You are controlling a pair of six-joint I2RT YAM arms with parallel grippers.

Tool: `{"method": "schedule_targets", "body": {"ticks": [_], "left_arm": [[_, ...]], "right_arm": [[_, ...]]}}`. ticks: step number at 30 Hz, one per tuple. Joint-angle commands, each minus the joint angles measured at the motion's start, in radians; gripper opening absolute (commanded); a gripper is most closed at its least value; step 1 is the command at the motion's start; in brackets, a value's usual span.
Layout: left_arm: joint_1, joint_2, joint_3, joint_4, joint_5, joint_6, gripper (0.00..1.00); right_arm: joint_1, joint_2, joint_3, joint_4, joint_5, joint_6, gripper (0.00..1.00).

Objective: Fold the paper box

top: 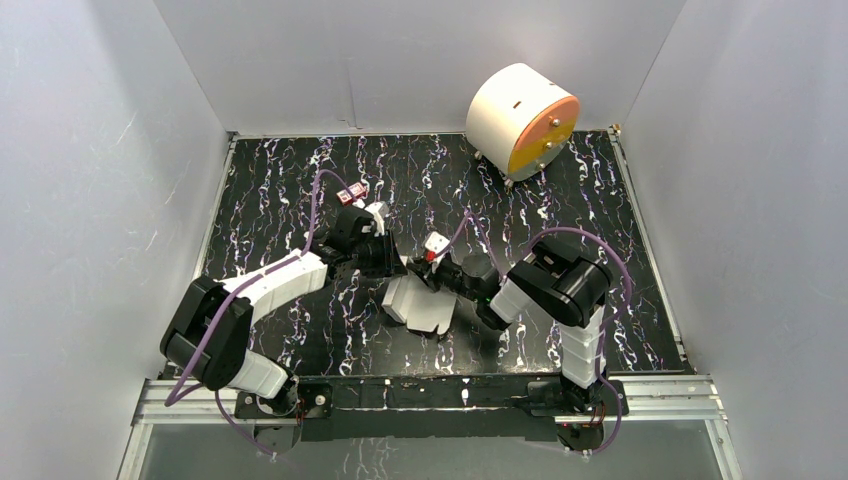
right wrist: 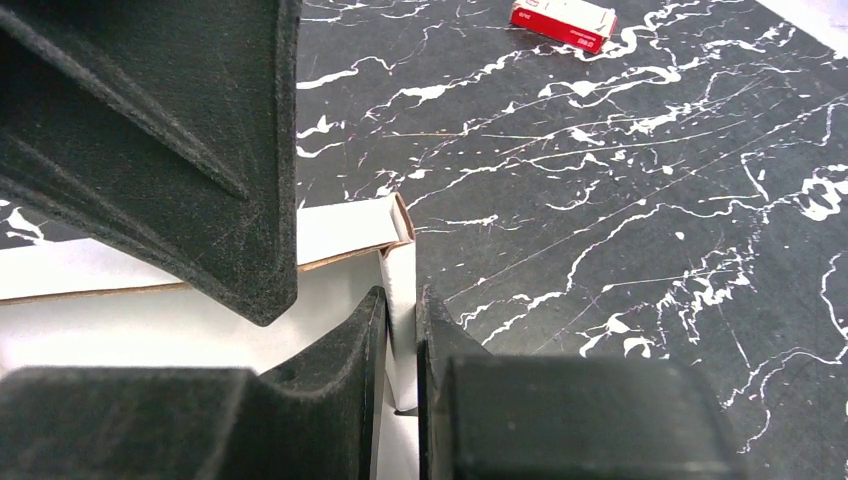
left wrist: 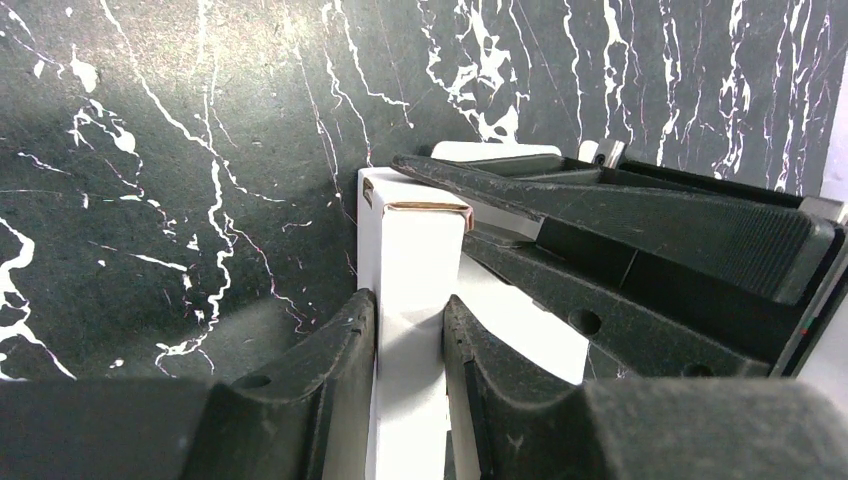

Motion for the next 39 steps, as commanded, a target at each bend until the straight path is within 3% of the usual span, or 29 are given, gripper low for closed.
{"method": "schedule_targets", "body": {"ticks": [1, 7, 11, 16, 19, 27, 32, 39], "left_arm": [[-0.012, -0.018, 0.003, 0.021, 0.154, -0.055, 0.21], [-0.036, -0.034, -0.025, 0.102, 0.233, -0.129, 0.21], [-0.040, -0.057, -0.053, 0.140, 0.271, -0.164, 0.21], [-0.040, -0.084, -0.101, 0.170, 0.246, -0.176, 0.21], [-0.040, -0.089, -0.133, 0.165, 0.157, -0.165, 0.19], [-0.039, -0.132, -0.207, 0.227, -0.036, -0.167, 0.19], [-0.039, -0.135, -0.251, 0.286, -0.074, -0.187, 0.19], [-0.039, -0.136, -0.325, 0.405, -0.074, -0.279, 0.19]], "right_arm": [[0.023, -0.008, 0.048, -0.012, 0.239, -0.079, 0.18], [0.124, 0.029, 0.078, 0.034, 0.552, -0.179, 0.19], [0.148, 0.049, 0.101, 0.046, 0.657, -0.173, 0.21], [0.148, 0.033, 0.098, 0.013, 0.624, -0.164, 0.27], [0.149, -0.025, 0.071, -0.042, 0.556, -0.139, 0.33], [0.148, -0.324, 0.097, -0.530, 0.514, -0.008, 0.51], [0.149, -0.503, 0.184, -0.939, 0.531, 0.146, 0.62], [0.138, -0.652, 0.237, -1.304, 0.568, 0.390, 0.68]]}}
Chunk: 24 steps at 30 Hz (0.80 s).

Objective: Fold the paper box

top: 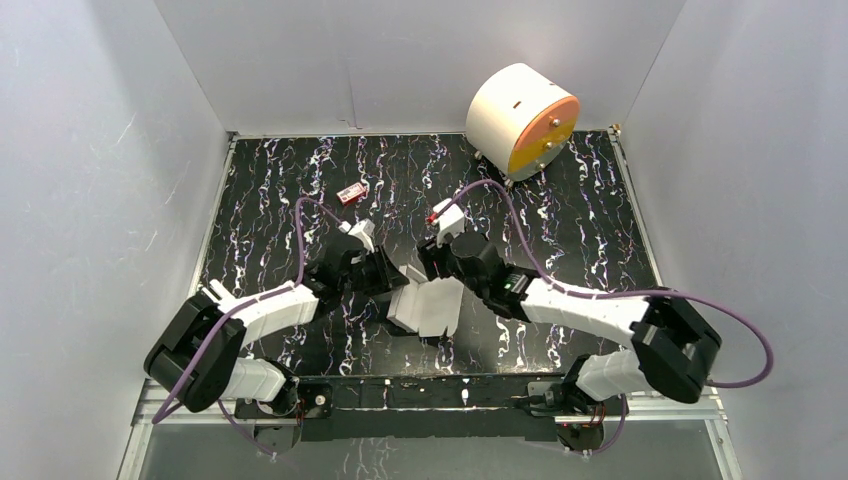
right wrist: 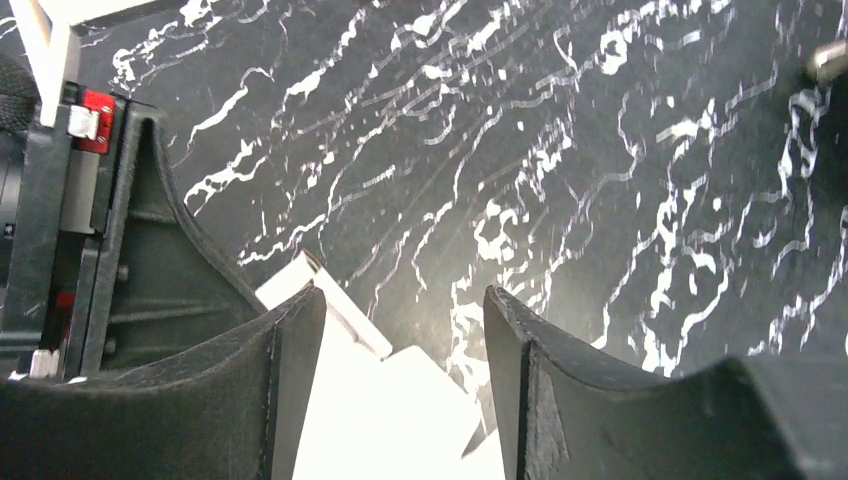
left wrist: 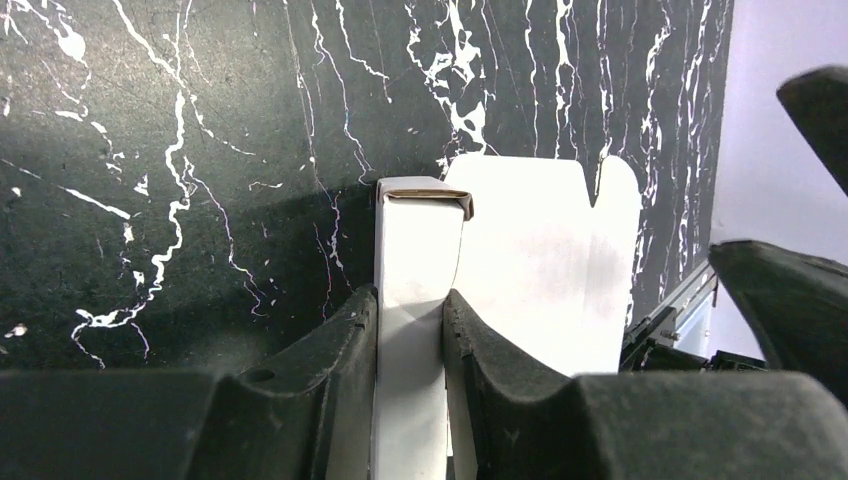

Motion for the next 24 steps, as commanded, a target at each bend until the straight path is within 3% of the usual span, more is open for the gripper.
{"method": "schedule_targets", "body": {"ticks": [1, 9, 18, 24], "left_arm": [[-0.003, -0.023, -0.068, 0.077, -0.022, -0.077, 0.19], [-0.003, -0.040, -0.143, 0.177, -0.049, -0.159, 0.19], [-0.003, -0.072, -0.186, 0.226, -0.070, -0.189, 0.19], [-0.003, -0.073, -0.201, 0.248, -0.079, -0.203, 0.19]], "right_arm": [[-0.016, -0.084, 0.037, -0.317, 0.052, 0.264, 0.69], [-0.023, -0.168, 0.016, -0.484, 0.001, 0.471, 0.71], [-0.024, -0.128, -0.012, -0.481, -0.048, 0.540, 0.64], [-0.025, -0.145, 0.001, -0.543, 0.002, 0.556, 0.63]]}}
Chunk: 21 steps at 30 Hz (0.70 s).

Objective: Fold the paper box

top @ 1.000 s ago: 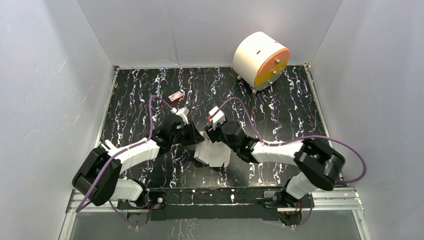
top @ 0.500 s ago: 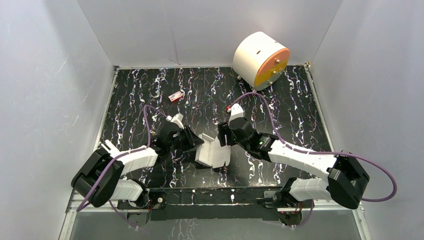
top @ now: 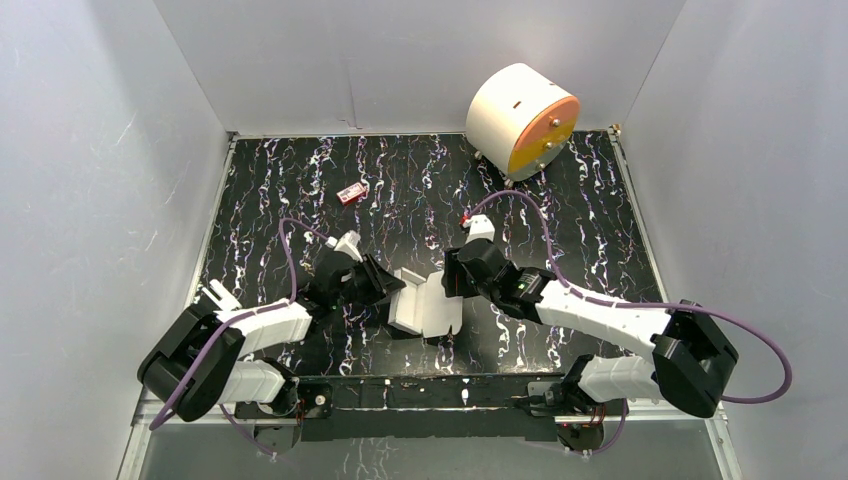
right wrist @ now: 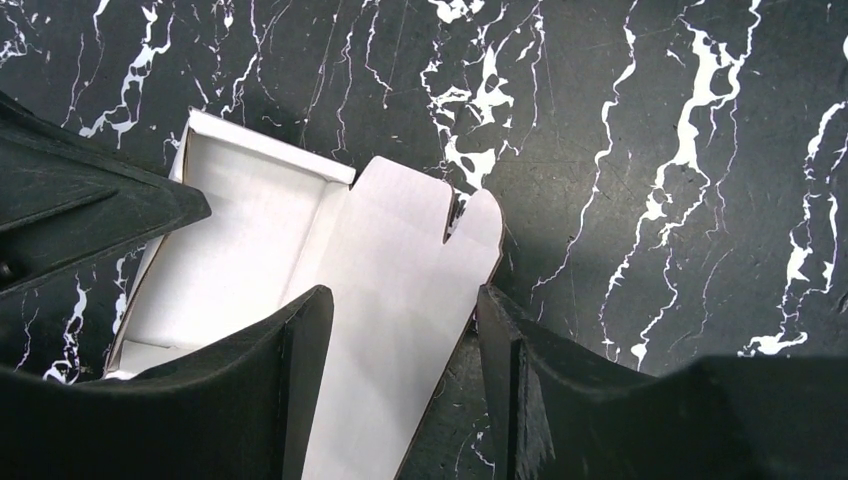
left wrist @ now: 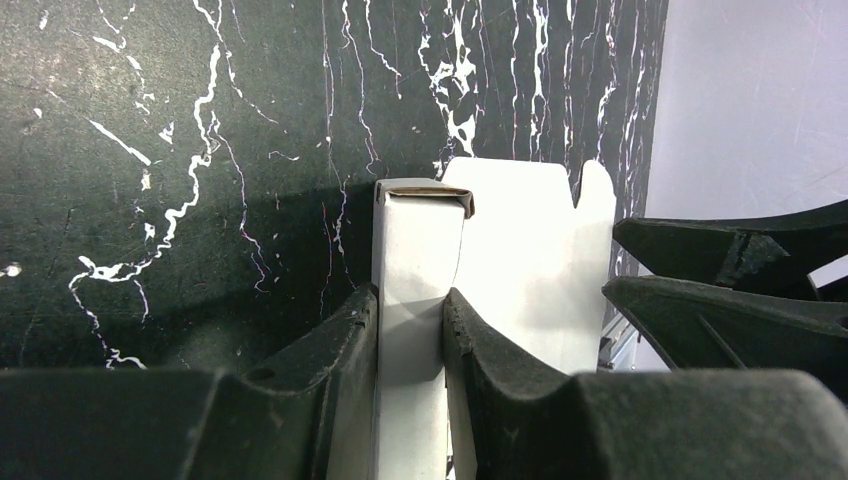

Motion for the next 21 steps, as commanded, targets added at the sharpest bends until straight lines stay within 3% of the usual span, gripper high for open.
{"method": "schedule_targets", "body": {"ticks": [1, 11, 16, 21], "left_arm": [[-0.003, -0.020, -0.021, 0.009, -0.038, -0.010, 0.19], [-0.003, 0.010, -0.027, 0.043, -0.041, -0.028, 0.19], [-0.003, 0.008, -0.030, 0.056, -0.040, -0.034, 0.19], [-0.003, -0.004, -0.037, 0.075, -0.045, -0.037, 0.20]], "right_arm": [[0.006, -0.034, 0.009, -0.053, 0.020, 0.041, 0.63], [0.004, -0.063, -0.021, -0.014, -0.042, 0.055, 0.62], [0.003, -0.012, -0.016, 0.020, -0.081, 0.046, 0.50], [-0.007, 0.021, -0.011, 0.038, -0.117, 0.028, 0.29]]}}
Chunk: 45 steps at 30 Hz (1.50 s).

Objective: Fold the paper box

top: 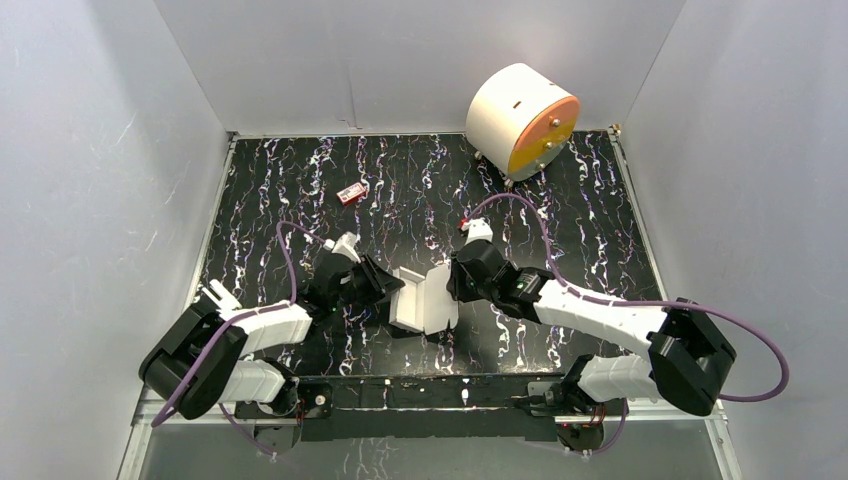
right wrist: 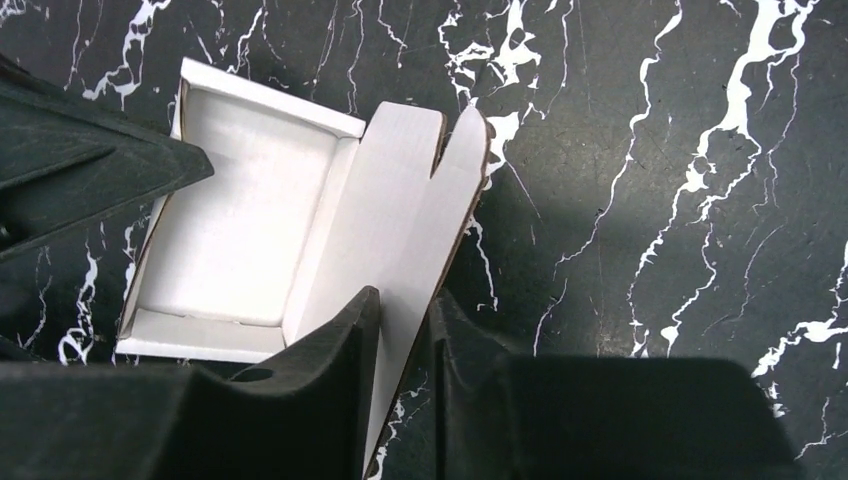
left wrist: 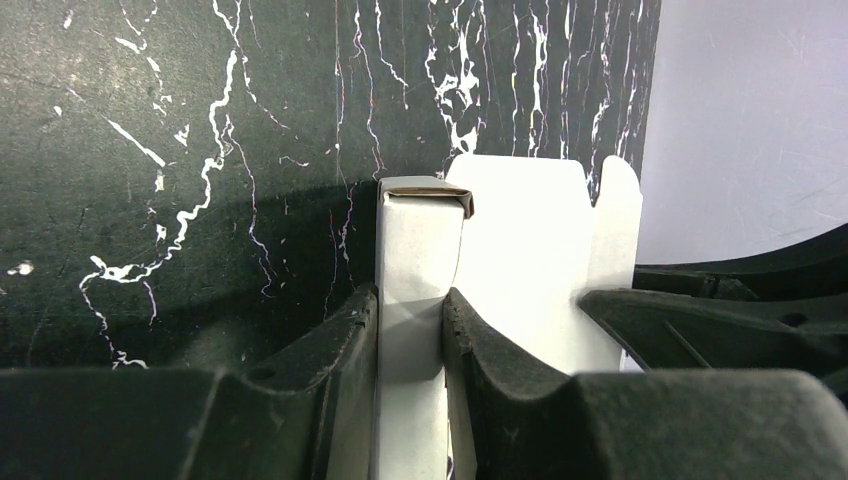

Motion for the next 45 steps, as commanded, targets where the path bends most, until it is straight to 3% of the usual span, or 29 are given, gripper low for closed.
{"method": "schedule_targets", "body": {"ticks": [1, 4, 7, 10, 18, 25, 29, 34, 40, 45], "left_arm": [[-0.003, -0.018, -0.014, 0.026, -0.026, 0.002, 0.21], [-0.003, -0.029, -0.013, 0.018, -0.031, 0.013, 0.26], [-0.002, -0.065, 0.003, -0.045, -0.057, 0.054, 0.39], [0.001, -0.132, 0.031, -0.157, -0.099, 0.110, 0.52], [0.009, -0.412, 0.112, -0.544, -0.310, 0.240, 0.66], [0.009, -0.575, 0.098, -0.605, -0.355, 0.308, 0.70], [0.009, -0.570, 0.078, -0.555, -0.354, 0.333, 0.70], [0.009, -0.551, 0.036, -0.491, -0.377, 0.365, 0.70], [0.009, -0.549, 0.015, -0.423, -0.355, 0.405, 0.70], [0.009, -0.506, 0.089, -0.477, -0.312, 0.427, 0.70]], "right_arm": [[-0.008, 0.015, -0.002, 0.062, -0.052, -0.011, 0.23], [-0.025, 0.009, 0.006, 0.063, -0.069, -0.045, 0.11], [-0.045, 0.006, 0.042, 0.050, -0.098, -0.115, 0.00], [-0.060, 0.025, 0.099, 0.011, -0.116, -0.247, 0.00], [-0.092, 0.119, 0.309, -0.117, -0.235, -0.701, 0.00], [-0.111, 0.267, 0.508, -0.287, -0.500, -1.074, 0.00], [-0.112, 0.411, 0.666, -0.452, -0.599, -1.235, 0.05], [-0.111, 0.526, 0.761, -0.540, -0.639, -1.326, 0.06], [-0.107, 0.444, 0.725, -0.475, -0.638, -1.304, 0.25], [-0.107, 0.324, 0.642, -0.401, -0.544, -1.225, 0.43]]}}
